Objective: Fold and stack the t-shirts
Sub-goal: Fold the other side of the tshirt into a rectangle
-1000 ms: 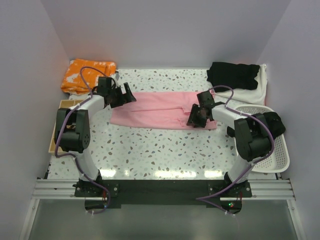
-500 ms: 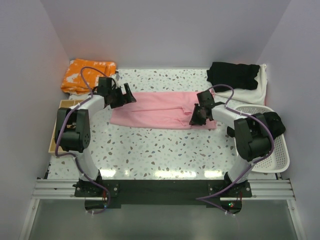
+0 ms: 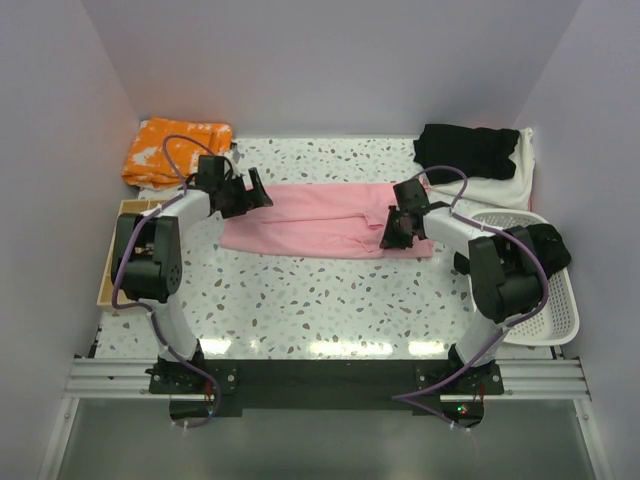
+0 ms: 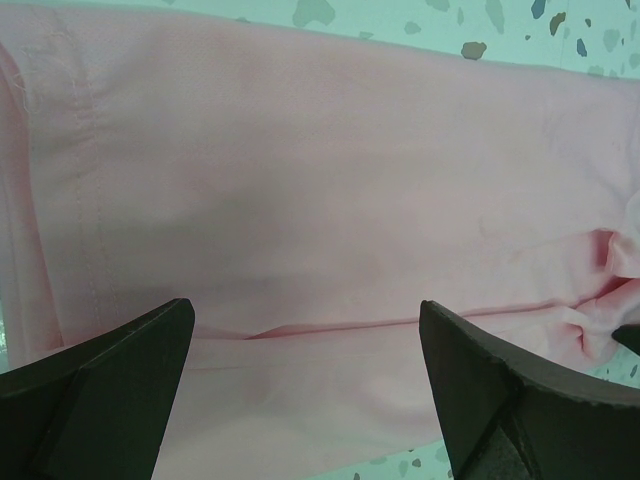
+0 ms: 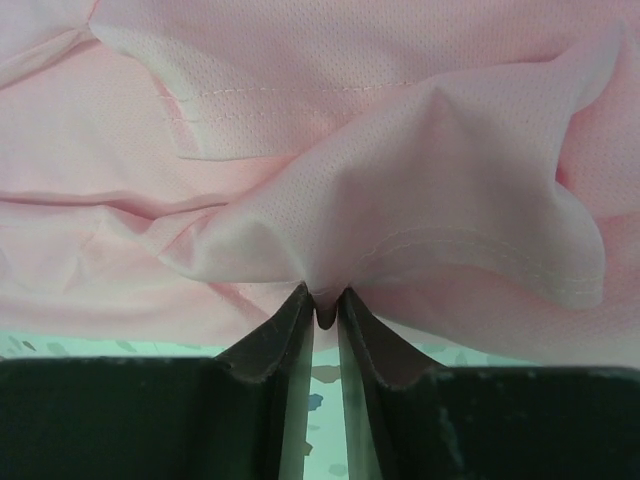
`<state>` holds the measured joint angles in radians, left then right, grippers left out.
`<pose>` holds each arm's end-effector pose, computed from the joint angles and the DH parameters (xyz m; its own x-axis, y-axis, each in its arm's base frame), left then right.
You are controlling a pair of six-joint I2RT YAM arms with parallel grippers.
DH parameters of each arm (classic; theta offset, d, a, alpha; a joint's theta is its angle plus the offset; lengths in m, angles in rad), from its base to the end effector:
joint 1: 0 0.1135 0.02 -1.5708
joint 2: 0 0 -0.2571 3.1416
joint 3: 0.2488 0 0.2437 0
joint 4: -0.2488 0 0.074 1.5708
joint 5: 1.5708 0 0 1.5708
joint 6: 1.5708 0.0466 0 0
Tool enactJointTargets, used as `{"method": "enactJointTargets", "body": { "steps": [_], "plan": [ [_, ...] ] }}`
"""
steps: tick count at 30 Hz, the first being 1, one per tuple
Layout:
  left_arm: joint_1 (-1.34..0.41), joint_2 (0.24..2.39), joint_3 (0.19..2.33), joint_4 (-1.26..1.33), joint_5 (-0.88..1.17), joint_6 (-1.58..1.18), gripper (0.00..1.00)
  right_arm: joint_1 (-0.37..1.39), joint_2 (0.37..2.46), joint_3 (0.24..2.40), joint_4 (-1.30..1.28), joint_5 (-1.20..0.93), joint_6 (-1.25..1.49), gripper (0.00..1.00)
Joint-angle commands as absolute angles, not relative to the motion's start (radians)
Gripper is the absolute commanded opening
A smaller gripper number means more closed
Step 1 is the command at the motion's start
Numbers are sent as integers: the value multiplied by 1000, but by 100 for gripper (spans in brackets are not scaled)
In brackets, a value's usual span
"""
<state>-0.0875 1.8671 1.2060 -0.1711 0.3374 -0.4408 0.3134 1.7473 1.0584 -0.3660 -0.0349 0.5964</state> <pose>0.3949 -0.0501 0.1745 -0.7961 -0.3343 -0.5045 -0.0389 0.8601 -0.5086 0.3278 0.1079 0.1579 -0.8669 0.3091 -0.3911 0.1963 0.9328 0.3022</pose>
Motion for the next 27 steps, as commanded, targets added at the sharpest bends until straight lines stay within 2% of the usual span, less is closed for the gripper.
{"method": "enactJointTargets", "body": {
  "steps": [1,5,6,7,8,9,16,17,18,23,27],
  "plan": [
    [-89,1878,1241,-156,359,-417,100,316,1712,1094,-376,-3,575,17],
    [-89,1878,1241,-156,359,-417,100,316,1704,1109,-379,15,568,2],
    [-89,1878,1241,-158,359,-416,100,316,1701,1115,-386,18,563,2],
    [-90,1879,1241,-158,359,-416,100,314,1697,1121,-393,21,555,2],
    [-91,1881,1243,-158,362,-417,100,314,1697,1135,-406,25,549,10],
    [-89,1882,1244,-158,362,-417,100,314,1697,1143,-417,28,545,12],
    [-91,1899,1252,-160,373,-419,100,314,1693,1184,-462,41,523,19],
    [-91,1901,1252,-158,377,-419,100,316,1697,1186,-466,41,522,18],
    [-91,1904,1253,-160,379,-419,100,316,1698,1186,-466,38,520,11],
    [-91,1910,1255,-163,380,-417,100,316,1713,1196,-453,40,518,0],
    [-90,1910,1256,-163,380,-417,100,316,1744,1250,-446,61,491,0]
  ]
}}
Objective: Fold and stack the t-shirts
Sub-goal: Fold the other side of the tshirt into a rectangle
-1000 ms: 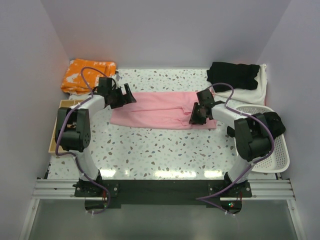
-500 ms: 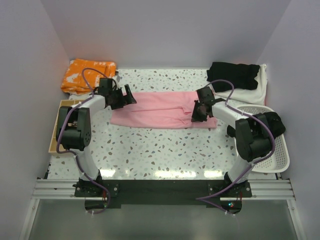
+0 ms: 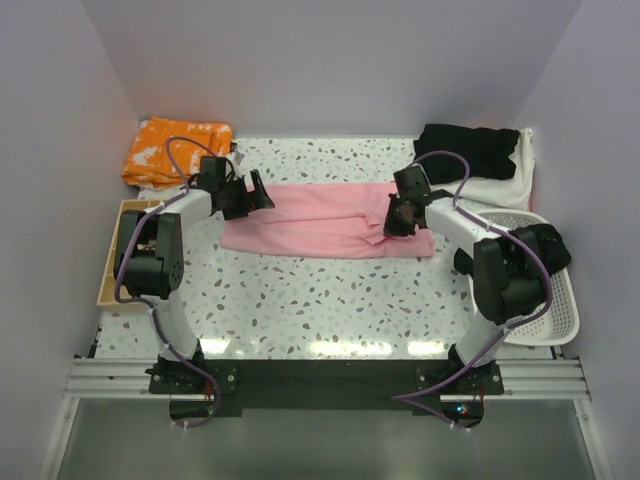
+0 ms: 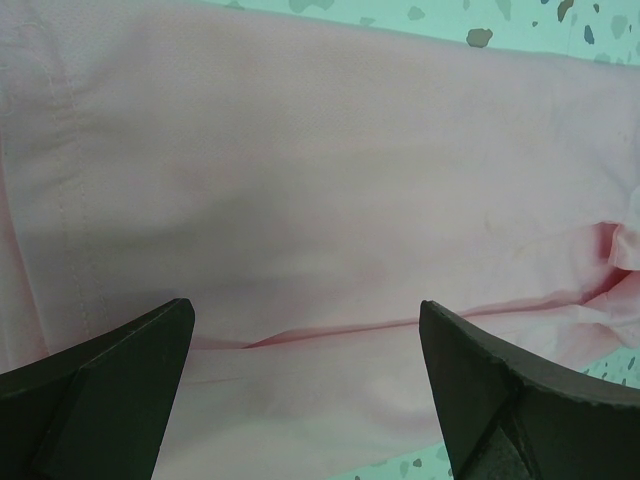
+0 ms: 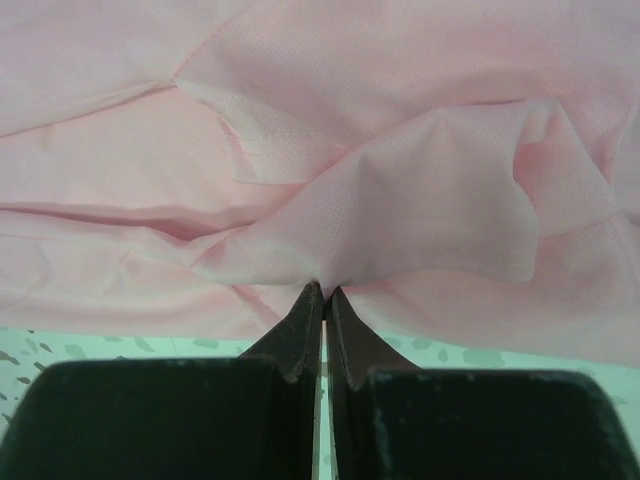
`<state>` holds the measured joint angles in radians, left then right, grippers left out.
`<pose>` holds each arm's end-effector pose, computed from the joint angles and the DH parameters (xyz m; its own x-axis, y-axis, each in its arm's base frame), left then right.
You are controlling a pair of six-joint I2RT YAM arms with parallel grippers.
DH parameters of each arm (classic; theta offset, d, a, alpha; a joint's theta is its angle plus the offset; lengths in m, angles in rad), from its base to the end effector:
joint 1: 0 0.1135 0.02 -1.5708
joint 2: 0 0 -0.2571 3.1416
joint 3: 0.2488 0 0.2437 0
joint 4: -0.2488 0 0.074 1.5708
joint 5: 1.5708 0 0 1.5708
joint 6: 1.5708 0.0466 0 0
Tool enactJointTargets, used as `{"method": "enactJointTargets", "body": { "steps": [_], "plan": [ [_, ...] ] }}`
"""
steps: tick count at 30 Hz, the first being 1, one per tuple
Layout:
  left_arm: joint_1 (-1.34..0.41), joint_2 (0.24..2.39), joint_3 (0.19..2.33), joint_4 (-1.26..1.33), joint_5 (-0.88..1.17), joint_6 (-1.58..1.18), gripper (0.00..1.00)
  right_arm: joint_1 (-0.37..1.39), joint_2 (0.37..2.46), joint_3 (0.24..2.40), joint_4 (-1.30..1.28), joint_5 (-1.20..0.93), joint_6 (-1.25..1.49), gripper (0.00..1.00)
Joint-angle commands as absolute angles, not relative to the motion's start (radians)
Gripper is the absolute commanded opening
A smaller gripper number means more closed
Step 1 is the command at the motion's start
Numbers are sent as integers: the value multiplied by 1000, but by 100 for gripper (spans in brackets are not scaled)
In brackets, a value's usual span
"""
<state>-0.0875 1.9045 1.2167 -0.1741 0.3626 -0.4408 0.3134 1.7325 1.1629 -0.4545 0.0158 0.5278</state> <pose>0.3984 -0.0515 0.1636 -0.8169 -0.3288 -0.4739 -0.0407 0.8524 -0.5213 0.3383 0.1089 0.1874 -0.8534 0.2528 -0.4559 0.1497 0.9566 0.2502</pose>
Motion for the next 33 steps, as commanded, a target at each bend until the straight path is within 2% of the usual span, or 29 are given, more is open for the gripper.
{"method": "enactJointTargets", "body": {
  "steps": [1,6,9,10,12,13,16,20,22,27,29,33],
  "plan": [
    [-89,1910,1256,-166,380,-416,100,316,1755,1293,-448,74,485,0],
    [-89,1911,1256,-172,377,-411,100,316,1873,1472,-531,98,425,1],
    [-89,1919,1256,-173,385,-413,100,316,1989,1601,-583,100,402,8],
    [-89,1922,1256,-173,387,-413,100,314,2046,1676,-613,115,394,12],
    [-89,1928,1256,-176,391,-411,100,314,2107,1741,-638,133,364,33],
    [-89,1930,1256,-176,396,-411,100,316,2137,1838,-703,170,351,35],
    [-89,1933,1255,-184,396,-408,100,313,2183,1914,-724,316,302,41],
    [-89,1931,1253,-186,397,-408,100,314,2067,1850,-664,414,252,46],
    [-89,1931,1256,-181,400,-408,100,314,2019,1764,-625,432,250,52],
    [-91,1913,1259,-160,407,-411,100,313,1892,1608,-600,393,285,53],
    [-91,1901,1262,-144,408,-405,100,314,1873,1560,-562,351,299,57],
    [-91,1893,1270,-95,419,-402,100,311,1955,1578,-577,321,324,57]
  ]
}}
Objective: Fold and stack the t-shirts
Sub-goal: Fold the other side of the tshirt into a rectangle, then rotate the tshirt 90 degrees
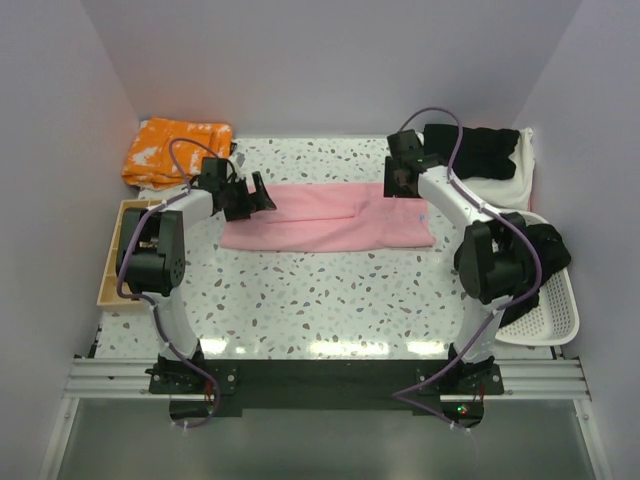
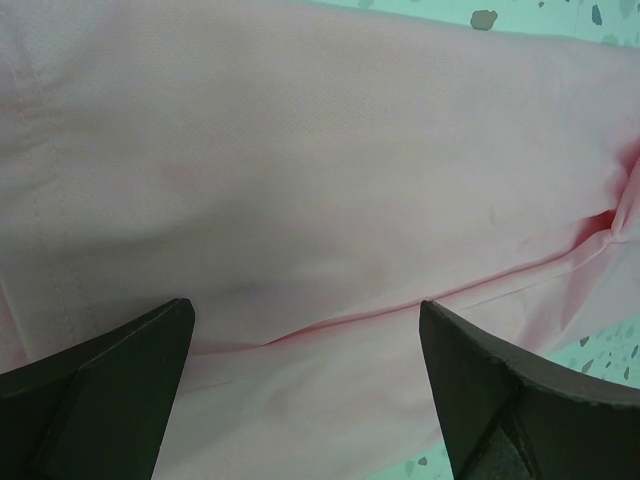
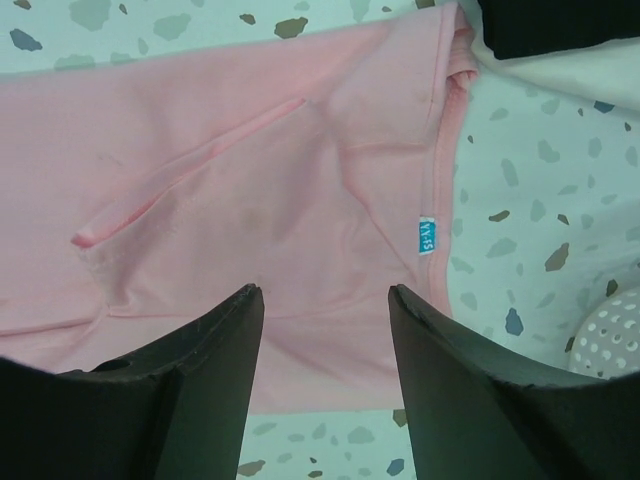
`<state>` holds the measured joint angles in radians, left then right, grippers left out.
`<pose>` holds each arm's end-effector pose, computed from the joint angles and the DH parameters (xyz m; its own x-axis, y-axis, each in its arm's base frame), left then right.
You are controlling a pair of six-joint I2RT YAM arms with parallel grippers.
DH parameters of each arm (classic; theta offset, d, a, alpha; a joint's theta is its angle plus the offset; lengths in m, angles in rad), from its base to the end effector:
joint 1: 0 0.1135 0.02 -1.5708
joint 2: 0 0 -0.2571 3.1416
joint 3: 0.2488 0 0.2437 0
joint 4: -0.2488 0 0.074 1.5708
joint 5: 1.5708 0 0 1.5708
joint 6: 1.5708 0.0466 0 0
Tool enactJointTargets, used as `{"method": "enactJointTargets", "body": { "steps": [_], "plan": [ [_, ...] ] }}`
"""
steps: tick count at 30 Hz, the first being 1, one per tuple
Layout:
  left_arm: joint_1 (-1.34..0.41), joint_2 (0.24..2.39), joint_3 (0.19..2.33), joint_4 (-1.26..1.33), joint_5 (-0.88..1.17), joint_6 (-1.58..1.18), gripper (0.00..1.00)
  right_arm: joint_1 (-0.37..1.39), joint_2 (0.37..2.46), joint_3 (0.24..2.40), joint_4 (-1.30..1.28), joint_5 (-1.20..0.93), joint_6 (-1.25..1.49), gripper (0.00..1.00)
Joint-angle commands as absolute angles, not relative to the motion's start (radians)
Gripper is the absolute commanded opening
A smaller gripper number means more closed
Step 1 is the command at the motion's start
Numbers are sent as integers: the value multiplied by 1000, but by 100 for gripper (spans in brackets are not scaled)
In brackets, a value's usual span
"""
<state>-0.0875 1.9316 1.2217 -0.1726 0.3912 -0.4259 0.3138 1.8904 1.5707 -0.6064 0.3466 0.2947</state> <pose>0.4003 -0.0530 0.1552 -0.8337 -0.3103 -0.4568 -0.0245 0.8473 -0.5306 0.3993 0.1129 0.2461 -0.7554 0.0421 -0.6539 0.1288 0.9880 -0.0853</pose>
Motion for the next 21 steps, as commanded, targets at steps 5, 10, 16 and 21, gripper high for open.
{"method": "enactJointTargets", "body": {
  "steps": [5,10,16,21],
  "plan": [
    [-91,1904,1327,70,468,-402,100,265,2009,1589,-519,218,376,56],
    [-98,1982,1411,158,581,-416,100,241,2033,1603,-548,221,408,56],
    [-124,2057,1367,81,514,-411,100,239,2066,1614,-575,198,442,56],
    [-129,2030,1241,78,431,-410,100,239,2149,1683,-589,158,453,55]
  ]
}}
